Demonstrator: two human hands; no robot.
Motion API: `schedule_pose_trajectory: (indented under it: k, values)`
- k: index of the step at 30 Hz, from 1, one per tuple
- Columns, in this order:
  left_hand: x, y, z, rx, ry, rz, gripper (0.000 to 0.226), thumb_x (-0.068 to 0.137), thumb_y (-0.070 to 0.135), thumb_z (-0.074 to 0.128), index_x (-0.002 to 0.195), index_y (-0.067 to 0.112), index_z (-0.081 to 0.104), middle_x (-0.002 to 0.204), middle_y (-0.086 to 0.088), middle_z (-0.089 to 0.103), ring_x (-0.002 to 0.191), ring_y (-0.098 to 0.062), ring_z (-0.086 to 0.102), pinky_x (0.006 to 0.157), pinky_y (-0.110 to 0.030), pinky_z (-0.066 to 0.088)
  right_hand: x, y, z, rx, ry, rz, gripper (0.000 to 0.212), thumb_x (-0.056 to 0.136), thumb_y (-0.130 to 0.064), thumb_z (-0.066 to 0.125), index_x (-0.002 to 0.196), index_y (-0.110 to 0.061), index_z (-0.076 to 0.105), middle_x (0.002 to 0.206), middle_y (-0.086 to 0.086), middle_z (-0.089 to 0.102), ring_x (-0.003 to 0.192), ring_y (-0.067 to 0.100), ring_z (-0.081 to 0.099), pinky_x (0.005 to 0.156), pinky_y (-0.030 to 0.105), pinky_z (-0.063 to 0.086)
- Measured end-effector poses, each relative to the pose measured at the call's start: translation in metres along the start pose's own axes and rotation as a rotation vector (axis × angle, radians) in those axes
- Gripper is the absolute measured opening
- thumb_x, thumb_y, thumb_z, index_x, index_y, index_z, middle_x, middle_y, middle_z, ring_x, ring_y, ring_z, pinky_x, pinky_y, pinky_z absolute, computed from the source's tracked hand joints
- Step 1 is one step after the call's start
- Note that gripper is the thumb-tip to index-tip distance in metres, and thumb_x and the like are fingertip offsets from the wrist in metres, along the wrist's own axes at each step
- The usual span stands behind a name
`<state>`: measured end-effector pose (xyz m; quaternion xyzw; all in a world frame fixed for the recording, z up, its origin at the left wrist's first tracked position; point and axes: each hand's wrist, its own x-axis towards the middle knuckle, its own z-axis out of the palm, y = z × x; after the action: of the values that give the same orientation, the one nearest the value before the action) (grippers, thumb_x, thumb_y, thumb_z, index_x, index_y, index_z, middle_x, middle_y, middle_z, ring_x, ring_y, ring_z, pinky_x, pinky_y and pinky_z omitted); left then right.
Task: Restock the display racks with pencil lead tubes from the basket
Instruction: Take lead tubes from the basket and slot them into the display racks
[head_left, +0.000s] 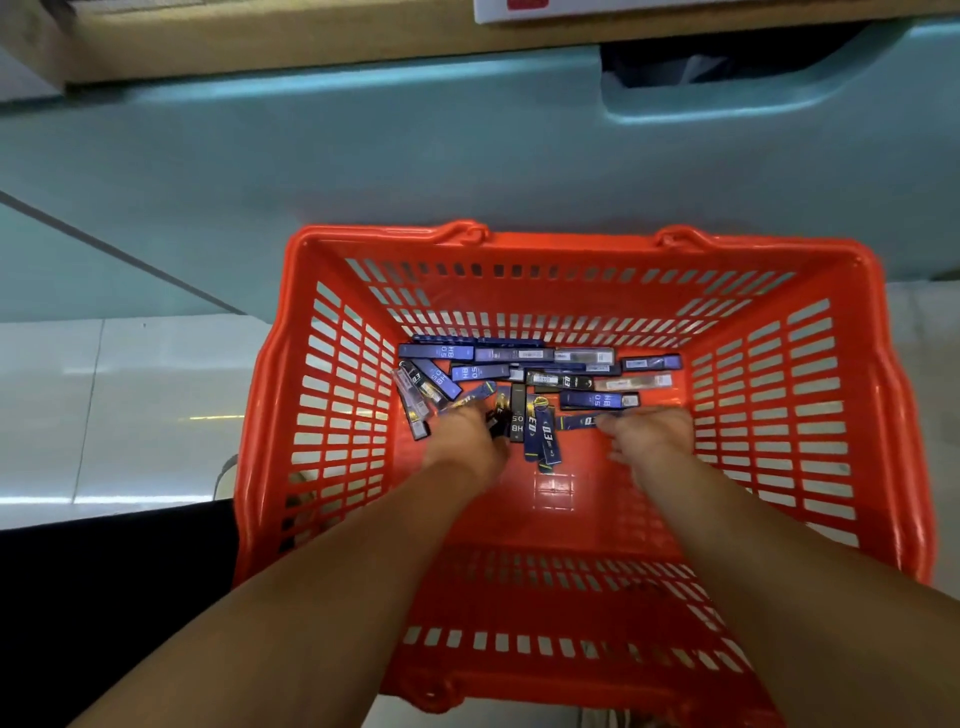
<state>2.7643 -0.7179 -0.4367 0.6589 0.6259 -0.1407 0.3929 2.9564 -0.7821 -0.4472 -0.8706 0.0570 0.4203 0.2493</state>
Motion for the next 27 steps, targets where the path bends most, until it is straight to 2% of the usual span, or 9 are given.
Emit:
schedule_pose_trajectory:
  k: [4,6,8,11,13,17,20,23,27]
  values:
    - [-0.011,-0.001,-0.011,-0.060,0.010,0.021,0.026,0.103,0.029,0.054,0.123,0.014,0.054,0.088,0.003,0.058,0.078,-0.014,0.061,0.064,-0.028,0.051,-0.017,-0.002,-0.017,-0.441,0.111,-0.467,0.019,0.089,-0.028,0.075,0.097,-0.017,0.061,0.099,0.001,0.061,0.095,0.025,0.060,0.073,0.027,0.045]
    - [-0.015,-0.006,-0.018,-0.099,0.061,0.027,0.021,0.105,0.033,0.049,0.117,0.017,0.055,0.085,0.003,0.059,0.074,-0.014,0.062,0.063,-0.030,0.053,-0.018,0.001,-0.024,-0.735,0.184,-0.834,0.042,0.081,-0.034,0.078,0.114,-0.021,0.056,0.117,0.001,0.048,0.114,0.025,0.048,0.093,0.035,0.045]
    - [-0.020,-0.010,-0.024,-0.143,0.136,0.015,0.016,0.105,0.024,0.050,0.117,0.016,0.058,0.102,-0.004,0.065,0.077,-0.014,0.060,0.070,-0.028,0.053,-0.015,0.000,-0.024,-1.004,0.105,-0.963,0.086,0.073,-0.049,0.083,0.143,-0.026,0.039,0.139,0.003,0.035,0.135,0.027,0.033,0.118,0.044,0.032]
    - [-0.024,-0.020,-0.031,-0.200,0.280,-0.054,0.029,0.099,0.010,0.054,0.127,0.011,0.060,0.133,-0.006,0.050,0.091,-0.020,0.054,0.096,-0.039,0.053,-0.006,-0.011,-0.022,-1.123,0.028,-0.926,0.126,0.066,-0.067,0.084,0.160,-0.029,0.008,0.158,0.005,0.019,0.152,0.029,0.011,0.128,0.049,0.006]
    - [-0.025,-0.026,-0.035,-0.194,0.329,-0.099,0.035,0.095,0.008,0.057,0.130,0.012,0.058,0.139,-0.007,0.045,0.098,-0.029,0.061,0.098,-0.045,0.053,-0.001,-0.014,-0.023,-1.117,0.028,-0.909,0.132,0.062,-0.073,0.083,0.160,-0.029,0.007,0.157,0.004,0.021,0.153,0.029,0.011,0.127,0.048,0.003]
    - [-0.026,-0.023,-0.031,-0.101,0.228,-0.146,0.057,0.093,0.001,0.057,0.146,0.020,0.049,0.149,-0.009,0.041,0.116,-0.034,0.062,0.099,-0.042,0.052,0.003,-0.012,-0.024,-1.037,0.059,-0.839,0.124,0.055,-0.075,0.084,0.153,-0.024,0.030,0.146,-0.001,0.034,0.144,0.026,0.025,0.126,0.045,0.019]
    - [-0.028,-0.019,-0.028,-0.120,0.187,-0.123,0.056,0.094,0.004,0.057,0.146,0.024,0.051,0.150,-0.009,0.038,0.117,-0.031,0.061,0.102,-0.037,0.050,0.000,-0.011,-0.019,-1.028,0.080,-0.840,0.113,0.056,-0.073,0.085,0.147,-0.024,0.039,0.134,-0.002,0.041,0.130,0.026,0.033,0.116,0.041,0.032]
    - [-0.020,-0.020,-0.033,-0.137,0.227,-0.117,0.047,0.101,0.019,0.060,0.147,0.019,0.049,0.148,-0.011,0.039,0.119,-0.033,0.061,0.102,-0.039,0.049,-0.008,-0.012,-0.009,-1.034,0.106,-0.801,0.101,0.061,-0.073,0.083,0.141,-0.025,0.043,0.130,-0.001,0.042,0.126,0.026,0.038,0.107,0.044,0.038]
    - [-0.005,-0.011,-0.040,-0.109,0.262,-0.149,0.067,0.100,0.041,0.064,0.155,0.015,0.037,0.150,-0.016,0.038,0.123,-0.035,0.060,0.099,-0.040,0.052,-0.014,-0.013,-0.001,-0.973,0.077,-0.692,0.102,0.063,-0.070,0.085,0.140,-0.020,0.041,0.135,0.003,0.044,0.133,0.028,0.041,0.111,0.046,0.039]
